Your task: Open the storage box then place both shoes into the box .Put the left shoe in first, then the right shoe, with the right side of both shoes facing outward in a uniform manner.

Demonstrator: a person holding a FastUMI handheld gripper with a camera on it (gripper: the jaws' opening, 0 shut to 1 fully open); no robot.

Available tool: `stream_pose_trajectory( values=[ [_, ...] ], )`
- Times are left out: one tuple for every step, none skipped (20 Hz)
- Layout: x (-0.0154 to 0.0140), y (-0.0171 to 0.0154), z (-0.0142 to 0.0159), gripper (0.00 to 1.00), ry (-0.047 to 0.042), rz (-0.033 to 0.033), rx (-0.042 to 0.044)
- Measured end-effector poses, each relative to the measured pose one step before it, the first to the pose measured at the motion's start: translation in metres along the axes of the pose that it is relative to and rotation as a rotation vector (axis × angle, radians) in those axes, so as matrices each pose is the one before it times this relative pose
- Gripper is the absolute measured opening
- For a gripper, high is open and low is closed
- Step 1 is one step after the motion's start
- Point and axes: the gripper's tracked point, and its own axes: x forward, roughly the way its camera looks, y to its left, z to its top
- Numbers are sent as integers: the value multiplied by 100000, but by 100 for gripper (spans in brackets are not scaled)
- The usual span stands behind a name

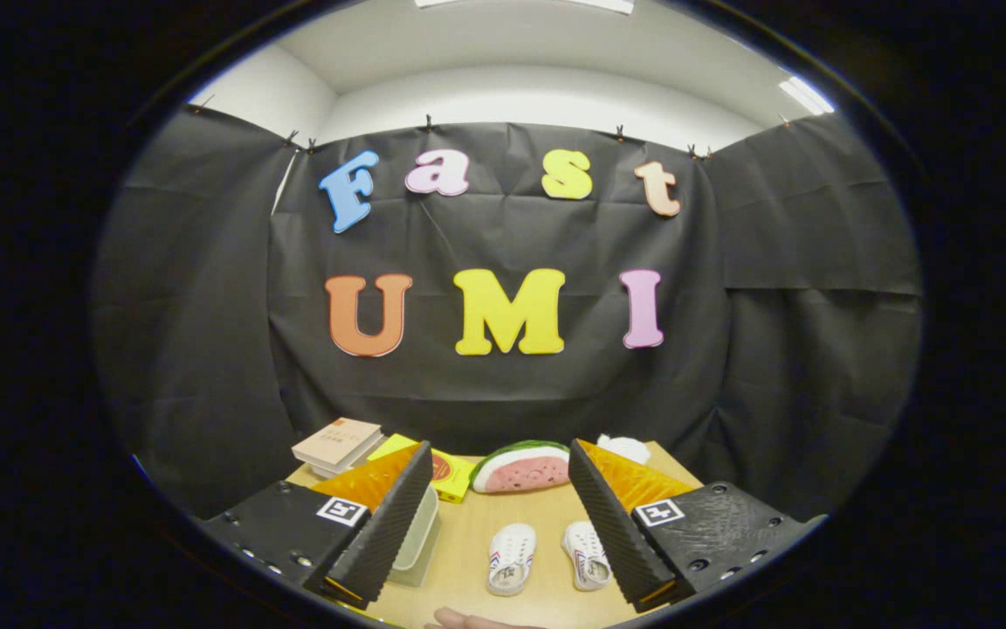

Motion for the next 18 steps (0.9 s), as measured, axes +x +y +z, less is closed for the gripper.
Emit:
stream_pose_trajectory(
  values=[
    [920, 81, -602, 95, 2265, 2281, 1820],
    [917, 178, -646, 95, 2462, 2859, 1799],
    [1087, 60, -609, 94, 2634, 2832, 1166],
    [1312, -240, -476, 94, 1938, 2015, 587],
    [1337, -420, -462, 94, 2472, 1646, 248],
    [1620, -169, -861, 94, 3337, 2791, 670],
    [1798, -181, -827, 95, 3890, 2934, 1035],
    [1626, 90, -917, 95, 4203, 3382, 254],
    [1773, 116, -868, 95, 4504, 3803, -709],
    [1922, -366, -826, 95, 4351, 2947, -1370],
    [1674, -227, -618, 95, 3504, 3699, -864],
    [1593, 148, -871, 95, 3441, 4924, -253],
    [1554, -40, -558, 95, 3012, 4551, 1118],
    [1609, 117, -446, 96, 3099, 6404, 1697],
    [1445, 281, -438, 96, 4032, 6813, 2227],
    [1118, 260, -869, 95, 3669, 6399, 1600],
    [1233, 152, -589, 95, 3839, 6179, 1491],
    [1480, -142, -314, 95, 3452, 5080, 1155]
  ],
)
